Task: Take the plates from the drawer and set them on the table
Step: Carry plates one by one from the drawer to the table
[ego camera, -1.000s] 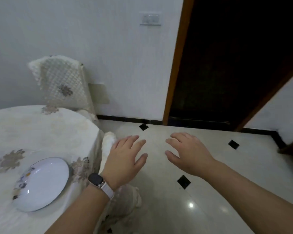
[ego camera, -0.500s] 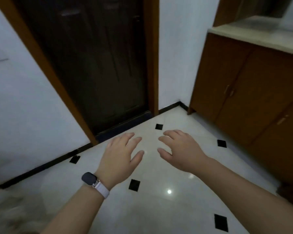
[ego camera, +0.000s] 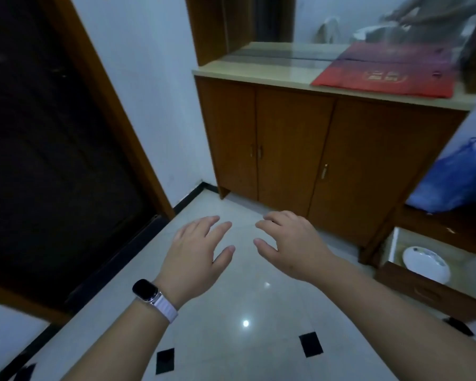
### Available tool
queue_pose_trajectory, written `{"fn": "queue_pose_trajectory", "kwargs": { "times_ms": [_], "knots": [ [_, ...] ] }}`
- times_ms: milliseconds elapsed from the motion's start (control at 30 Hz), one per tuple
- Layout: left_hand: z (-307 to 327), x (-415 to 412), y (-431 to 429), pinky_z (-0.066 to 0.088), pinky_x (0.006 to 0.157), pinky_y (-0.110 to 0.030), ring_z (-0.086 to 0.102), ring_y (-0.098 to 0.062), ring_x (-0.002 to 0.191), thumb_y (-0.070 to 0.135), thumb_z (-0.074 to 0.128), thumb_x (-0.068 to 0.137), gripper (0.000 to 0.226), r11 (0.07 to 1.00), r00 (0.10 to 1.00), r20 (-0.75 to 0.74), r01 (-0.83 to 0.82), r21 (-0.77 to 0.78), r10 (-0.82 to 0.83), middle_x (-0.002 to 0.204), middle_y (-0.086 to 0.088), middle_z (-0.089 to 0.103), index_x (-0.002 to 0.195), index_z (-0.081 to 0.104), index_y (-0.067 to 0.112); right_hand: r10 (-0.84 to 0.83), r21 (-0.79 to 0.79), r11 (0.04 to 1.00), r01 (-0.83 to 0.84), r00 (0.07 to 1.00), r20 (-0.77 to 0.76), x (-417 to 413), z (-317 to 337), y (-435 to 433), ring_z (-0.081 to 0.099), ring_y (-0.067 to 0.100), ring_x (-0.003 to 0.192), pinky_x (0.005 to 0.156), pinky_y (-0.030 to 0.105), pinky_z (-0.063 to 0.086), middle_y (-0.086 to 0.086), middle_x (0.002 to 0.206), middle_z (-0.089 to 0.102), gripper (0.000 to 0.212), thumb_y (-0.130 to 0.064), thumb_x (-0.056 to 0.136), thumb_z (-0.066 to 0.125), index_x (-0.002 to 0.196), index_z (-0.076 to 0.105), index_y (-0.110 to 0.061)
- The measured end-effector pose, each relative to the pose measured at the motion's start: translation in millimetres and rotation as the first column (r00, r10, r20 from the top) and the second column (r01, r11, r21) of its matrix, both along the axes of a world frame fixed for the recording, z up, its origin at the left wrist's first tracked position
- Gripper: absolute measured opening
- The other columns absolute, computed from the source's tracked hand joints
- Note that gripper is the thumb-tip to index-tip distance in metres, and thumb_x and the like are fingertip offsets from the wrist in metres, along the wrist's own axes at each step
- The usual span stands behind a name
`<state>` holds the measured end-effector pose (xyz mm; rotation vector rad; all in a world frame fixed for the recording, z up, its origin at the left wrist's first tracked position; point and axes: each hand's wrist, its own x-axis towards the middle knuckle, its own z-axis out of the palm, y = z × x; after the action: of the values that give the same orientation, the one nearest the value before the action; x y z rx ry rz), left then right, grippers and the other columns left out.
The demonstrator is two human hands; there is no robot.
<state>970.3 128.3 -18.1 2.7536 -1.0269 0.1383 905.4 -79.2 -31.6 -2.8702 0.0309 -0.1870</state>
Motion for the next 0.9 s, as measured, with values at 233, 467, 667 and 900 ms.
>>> {"fn": "queue_pose_trajectory", "kwargs": {
  "times_ms": [233,467,667,900],
  "knots": [
    [-14.1,34.0,-93.8,0.033,0.105,-0.041,0.045,-0.019,0.127,0.053,0.04,0.092,0.048,0.981,0.981,-0.008,0.194,-0.017,-0.194,0.138,0.003,0.053,0.134,0.049,0.031,-0.206,-0.005,0.979,0.206,0.978,-0.044,-13.7,-12.7,-76.7,0.044,0.015,0.126,0.102,0.036,0.036,-0.008,0.135,0.054,0.048,-0.053,0.095,0.038,0.133,0.054,-0.028],
    [-45.4,77.1,-188.1,0.037,0.101,-0.041,0.05,-0.021,0.12,0.051,0.039,0.091,0.048,0.924,0.92,-0.082,0.38,-0.044,-0.382,0.13,0.001,0.057,0.13,0.053,0.027,-0.398,-0.013,0.917,0.399,0.913,-0.091,-8.3,-30.7,-146.3,0.046,0.018,0.125,0.1,0.036,0.037,-0.004,0.136,0.054,0.047,-0.051,0.095,0.042,0.132,0.057,-0.025],
    [-56.4,121.0,-280.1,0.038,0.101,-0.043,0.048,-0.022,0.124,0.051,0.039,0.09,0.049,0.837,0.829,-0.116,0.542,-0.078,-0.548,0.134,0.0,0.055,0.131,0.053,0.029,-0.577,-0.037,0.816,0.577,0.808,-0.118,-3.1,-36.9,-205.9,0.056,0.024,0.111,0.089,0.038,0.045,-0.001,0.122,0.063,0.053,-0.055,0.089,0.037,0.118,0.065,-0.02],
    [-58.4,121.7,-376.5,0.032,0.104,-0.04,0.041,-0.019,0.128,0.05,0.039,0.092,0.049,0.667,0.657,-0.116,0.738,-0.1,-0.745,0.138,0.004,0.05,0.135,0.05,0.031,-0.782,-0.091,0.622,0.778,0.612,-0.12,-38.9,-27.1,-247.6,0.058,0.024,0.103,0.081,0.036,0.048,-0.001,0.113,0.065,0.048,-0.053,0.086,0.04,0.113,0.065,-0.022]
  ]
}}
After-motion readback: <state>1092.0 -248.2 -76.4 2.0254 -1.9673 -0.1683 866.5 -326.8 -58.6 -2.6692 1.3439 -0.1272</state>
